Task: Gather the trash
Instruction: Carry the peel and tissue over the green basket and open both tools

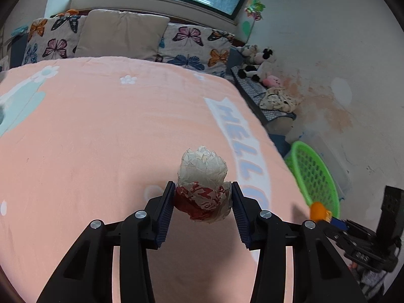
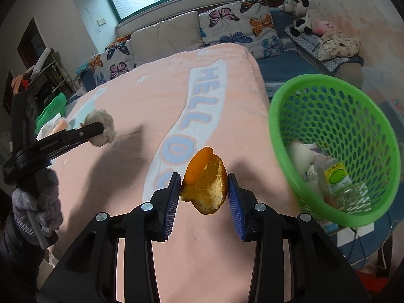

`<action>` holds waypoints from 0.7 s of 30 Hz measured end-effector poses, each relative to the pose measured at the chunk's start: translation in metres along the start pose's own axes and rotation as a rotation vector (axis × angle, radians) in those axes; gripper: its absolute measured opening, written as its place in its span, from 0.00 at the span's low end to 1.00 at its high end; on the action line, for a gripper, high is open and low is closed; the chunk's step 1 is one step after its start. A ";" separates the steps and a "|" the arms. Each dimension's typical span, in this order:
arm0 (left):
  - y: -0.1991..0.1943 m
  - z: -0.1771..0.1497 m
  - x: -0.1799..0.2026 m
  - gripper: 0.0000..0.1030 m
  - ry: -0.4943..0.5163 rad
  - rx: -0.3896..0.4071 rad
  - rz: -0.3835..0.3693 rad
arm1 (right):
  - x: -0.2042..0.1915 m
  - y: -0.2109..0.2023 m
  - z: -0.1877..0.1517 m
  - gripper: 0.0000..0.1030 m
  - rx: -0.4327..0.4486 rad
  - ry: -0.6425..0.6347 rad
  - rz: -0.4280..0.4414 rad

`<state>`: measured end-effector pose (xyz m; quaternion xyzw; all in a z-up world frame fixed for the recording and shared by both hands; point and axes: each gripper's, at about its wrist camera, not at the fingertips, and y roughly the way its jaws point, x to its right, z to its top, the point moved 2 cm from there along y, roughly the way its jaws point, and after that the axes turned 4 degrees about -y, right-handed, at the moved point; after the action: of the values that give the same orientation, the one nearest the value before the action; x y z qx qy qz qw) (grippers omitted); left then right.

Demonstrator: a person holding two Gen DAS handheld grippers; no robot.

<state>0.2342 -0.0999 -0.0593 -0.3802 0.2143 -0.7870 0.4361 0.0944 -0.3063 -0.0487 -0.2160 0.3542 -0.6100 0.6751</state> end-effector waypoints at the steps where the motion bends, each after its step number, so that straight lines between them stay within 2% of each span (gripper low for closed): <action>1: -0.004 -0.002 0.006 0.42 0.008 0.003 -0.007 | 0.002 -0.002 -0.001 0.37 0.002 0.000 -0.002; 11: -0.015 -0.014 0.068 0.42 0.100 0.001 -0.069 | 0.043 -0.023 -0.005 0.37 0.035 0.021 -0.060; 21: 0.006 -0.013 0.132 0.42 0.176 -0.034 -0.127 | 0.103 -0.031 -0.006 0.39 0.033 0.060 -0.144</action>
<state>0.1831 -0.2147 -0.0170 -0.3296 0.2408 -0.8396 0.3583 0.0702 -0.4112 -0.0523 -0.2113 0.3476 -0.6691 0.6220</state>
